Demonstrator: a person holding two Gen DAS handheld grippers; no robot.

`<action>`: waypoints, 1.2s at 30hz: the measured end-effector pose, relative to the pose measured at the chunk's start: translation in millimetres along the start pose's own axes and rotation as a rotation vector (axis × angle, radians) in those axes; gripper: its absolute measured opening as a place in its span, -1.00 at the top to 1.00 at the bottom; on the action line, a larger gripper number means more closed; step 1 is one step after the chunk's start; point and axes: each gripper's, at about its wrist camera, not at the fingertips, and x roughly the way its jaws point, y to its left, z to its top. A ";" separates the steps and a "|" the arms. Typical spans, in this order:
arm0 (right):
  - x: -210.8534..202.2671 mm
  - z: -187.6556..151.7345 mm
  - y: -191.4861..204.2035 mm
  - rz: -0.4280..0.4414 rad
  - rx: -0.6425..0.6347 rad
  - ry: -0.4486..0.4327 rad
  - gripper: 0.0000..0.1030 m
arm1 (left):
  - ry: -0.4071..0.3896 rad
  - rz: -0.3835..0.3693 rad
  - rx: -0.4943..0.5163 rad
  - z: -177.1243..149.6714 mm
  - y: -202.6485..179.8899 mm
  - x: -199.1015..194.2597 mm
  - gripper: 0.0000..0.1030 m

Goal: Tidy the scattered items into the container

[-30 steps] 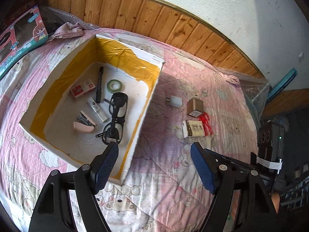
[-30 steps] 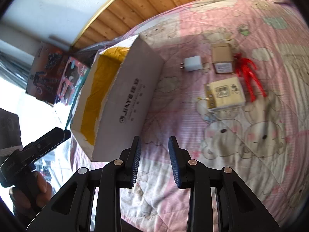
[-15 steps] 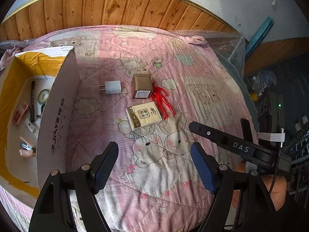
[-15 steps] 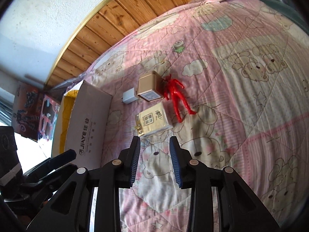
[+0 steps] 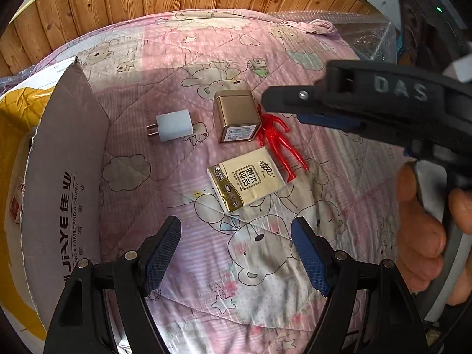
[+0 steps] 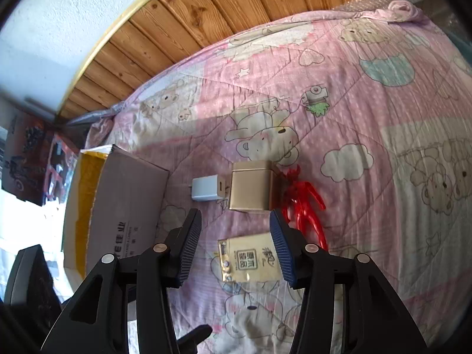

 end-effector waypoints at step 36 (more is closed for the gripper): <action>-16.2 -3.9 -108.6 0.024 0.175 -0.025 -0.03 | 0.085 0.026 0.358 25.9 -39.1 91.7 -0.04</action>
